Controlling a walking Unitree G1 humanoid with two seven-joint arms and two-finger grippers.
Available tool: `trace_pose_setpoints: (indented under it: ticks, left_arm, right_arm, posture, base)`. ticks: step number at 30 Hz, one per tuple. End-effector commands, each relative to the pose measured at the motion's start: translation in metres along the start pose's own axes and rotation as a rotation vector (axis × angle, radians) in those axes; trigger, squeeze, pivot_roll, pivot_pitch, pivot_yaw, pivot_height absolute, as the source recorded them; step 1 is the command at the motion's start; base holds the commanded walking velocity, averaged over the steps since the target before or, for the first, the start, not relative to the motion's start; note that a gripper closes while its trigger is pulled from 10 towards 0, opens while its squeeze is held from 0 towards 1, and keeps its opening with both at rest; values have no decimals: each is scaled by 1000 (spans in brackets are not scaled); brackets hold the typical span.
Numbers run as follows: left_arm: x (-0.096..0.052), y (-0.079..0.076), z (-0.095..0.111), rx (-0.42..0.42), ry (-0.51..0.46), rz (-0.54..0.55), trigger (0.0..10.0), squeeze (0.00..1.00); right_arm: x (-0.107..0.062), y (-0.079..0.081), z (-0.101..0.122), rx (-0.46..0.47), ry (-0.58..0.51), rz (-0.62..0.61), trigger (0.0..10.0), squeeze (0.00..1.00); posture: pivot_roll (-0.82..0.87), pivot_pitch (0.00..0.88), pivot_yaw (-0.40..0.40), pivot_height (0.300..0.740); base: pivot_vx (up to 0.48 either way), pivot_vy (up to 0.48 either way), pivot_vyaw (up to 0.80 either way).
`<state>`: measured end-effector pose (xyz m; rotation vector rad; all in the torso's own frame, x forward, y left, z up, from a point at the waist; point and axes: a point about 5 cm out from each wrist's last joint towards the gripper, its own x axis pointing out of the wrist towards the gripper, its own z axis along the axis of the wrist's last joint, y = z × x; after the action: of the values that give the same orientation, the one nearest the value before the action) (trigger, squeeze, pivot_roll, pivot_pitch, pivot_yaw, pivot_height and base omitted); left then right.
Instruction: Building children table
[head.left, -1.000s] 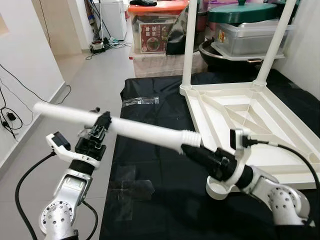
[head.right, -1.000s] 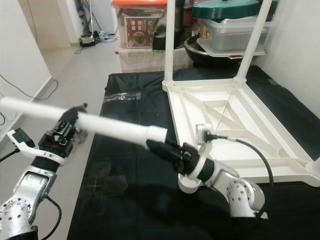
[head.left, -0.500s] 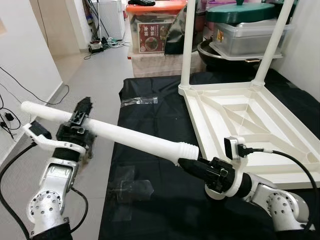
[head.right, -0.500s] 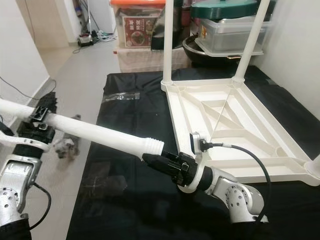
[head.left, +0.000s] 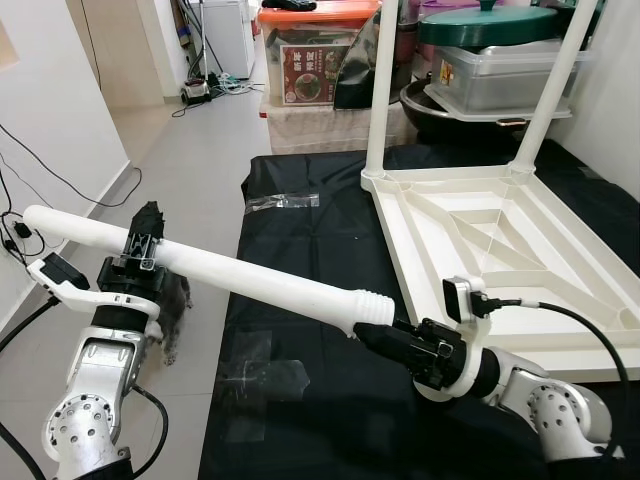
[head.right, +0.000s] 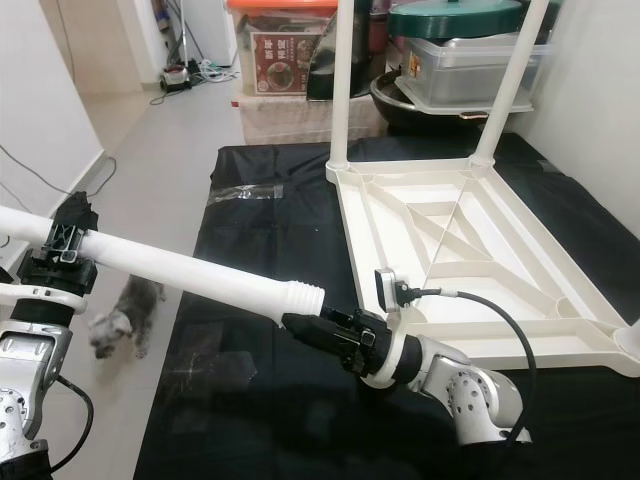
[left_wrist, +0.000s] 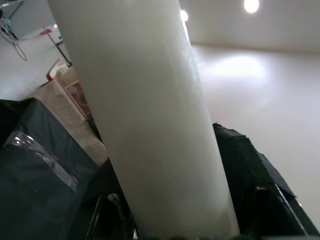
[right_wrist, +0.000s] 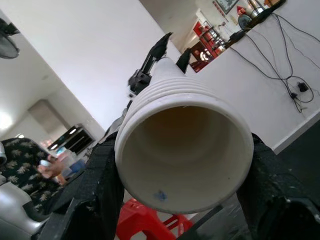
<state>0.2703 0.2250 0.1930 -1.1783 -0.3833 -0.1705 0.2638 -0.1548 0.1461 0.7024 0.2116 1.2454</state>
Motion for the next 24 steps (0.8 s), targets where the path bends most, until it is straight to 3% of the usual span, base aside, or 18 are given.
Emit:
trace_pose_setpoints:
  ticks: [1, 7, 15, 17, 19, 20, 21, 22, 23, 24]
  left_arm:
    - [1, 1, 1, 78, 4, 26, 0, 0]
    - [2, -2, -1, 78, 7, 26, 0, 0]
    - [2, 1, 5, 100, -16, 50, 0, 0]
    - [-1, 4, 5, 108, -16, 64, 0, 0]
    - [-1, 4, 0, 119, 7, 60, 0, 0]
    - [-1, 4, 0, 119, 7, 60, 0, 0]
    - [0, 1, -8, 135, 39, 40, 0, 0]
    - [0, 1, -8, 135, 39, 40, 0, 0]
    - [1, -2, -15, 152, 69, 21, 0, 0]
    - [1, -2, -15, 152, 69, 21, 0, 0]
  right_arm:
    - [1, -14, 9, -64, -28, -158, 10000, 1000]
    - [4, -21, 13, -48, -92, -216, 10000, 1000]
    - [-19, -32, 21, -79, -99, -300, 10000, 1000]
    - [-37, -36, 40, -199, -84, -386, 10000, 1000]
    - [-35, -31, 56, -344, -31, -400, 10000, 1000]
    - [-35, -31, 56, -344, -31, -400, 10000, 1000]
    - [-17, -20, 67, -438, 3, -339, 10000, 1000]
    - [-17, -20, 67, -438, 3, -339, 10000, 1000]
    - [-1, -11, 75, -506, 26, -282, 10000, 1000]
    - [-1, -11, 75, -506, 26, -282, 10000, 1000]
  posture:
    - [-24, 0, 0, 740]
    - [-25, 0, 0, 740]
    - [-22, 0, -9, 740]
    - [-33, 0, -3, 740]
    - [-40, 0, 1, 740]
    - [-40, 0, 1, 740]
    - [-46, 0, 5, 740]
    - [-46, 0, 5, 740]
    - [-45, 0, 4, 740]
    - [-45, 0, 4, 740]
  base:
    - [0, 0, 0]
    - [0, 0, 0]
    - [0, 0, 0]
    - [0, 0, 0]
    - [0, 0, 0]
    - [0, 0, 0]
    - [0, 0, 0]
    - [0, 0, 0]
    - [0, 0, 0]
    - [0, 0, 0]
